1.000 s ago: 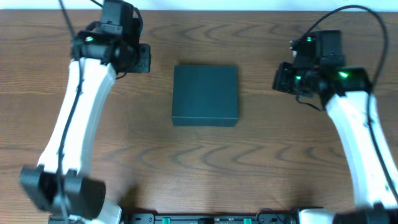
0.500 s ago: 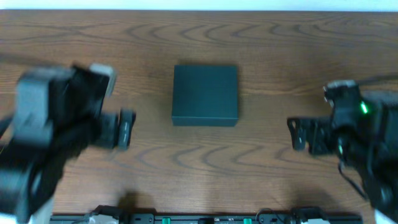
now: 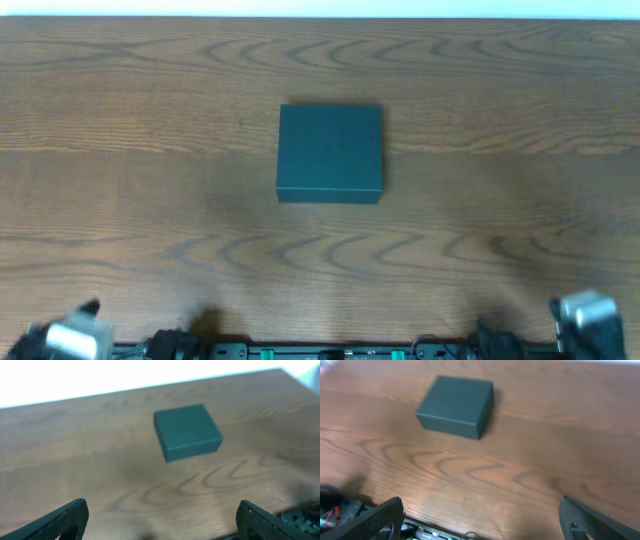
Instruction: Pack container
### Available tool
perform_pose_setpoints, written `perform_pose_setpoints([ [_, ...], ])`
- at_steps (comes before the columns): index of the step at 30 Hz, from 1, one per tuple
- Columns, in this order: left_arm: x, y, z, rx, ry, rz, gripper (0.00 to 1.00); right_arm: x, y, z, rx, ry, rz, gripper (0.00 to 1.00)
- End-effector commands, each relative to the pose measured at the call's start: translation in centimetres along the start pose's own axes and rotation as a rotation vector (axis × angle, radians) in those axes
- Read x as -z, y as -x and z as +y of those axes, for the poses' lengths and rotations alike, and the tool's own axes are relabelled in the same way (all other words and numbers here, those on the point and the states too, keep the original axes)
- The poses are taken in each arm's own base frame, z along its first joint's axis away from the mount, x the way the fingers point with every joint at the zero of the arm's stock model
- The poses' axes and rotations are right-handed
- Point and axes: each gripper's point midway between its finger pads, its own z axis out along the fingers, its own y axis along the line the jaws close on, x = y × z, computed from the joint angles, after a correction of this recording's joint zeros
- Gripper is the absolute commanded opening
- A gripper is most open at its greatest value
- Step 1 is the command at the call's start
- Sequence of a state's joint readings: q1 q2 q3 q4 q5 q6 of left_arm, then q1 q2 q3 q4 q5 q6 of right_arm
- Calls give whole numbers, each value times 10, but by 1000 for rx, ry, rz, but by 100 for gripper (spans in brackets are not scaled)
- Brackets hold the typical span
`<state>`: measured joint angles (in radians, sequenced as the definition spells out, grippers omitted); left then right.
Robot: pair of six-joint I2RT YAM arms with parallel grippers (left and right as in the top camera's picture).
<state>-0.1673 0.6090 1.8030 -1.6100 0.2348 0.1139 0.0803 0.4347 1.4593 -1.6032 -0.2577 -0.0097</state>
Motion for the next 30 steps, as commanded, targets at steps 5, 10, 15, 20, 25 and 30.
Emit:
perform_pose_setpoints([
  [5, 33, -34, -22, -63, -77, -61, 95, 41, -24, 24, 95, 31, -223, 99],
  [10, 36, -52, -15, -68, -27, -77, 97, 44, -36, 27, 145, -37, -306, 99],
  [15, 0, -44, 13, 14, 94, -132, 100, 4, -23, 26, 206, -4, -303, 98],
  [20, -77, -15, 15, 15, 16, -199, 96, -49, 1, 25, 249, 132, -352, 99],
  [25, -163, -21, 33, 16, 31, -211, 95, -100, 10, -21, 126, 6, -367, 99],
  [30, -231, -60, 52, 47, 75, -138, 95, -142, 1, -68, -64, -129, -379, 99],
])
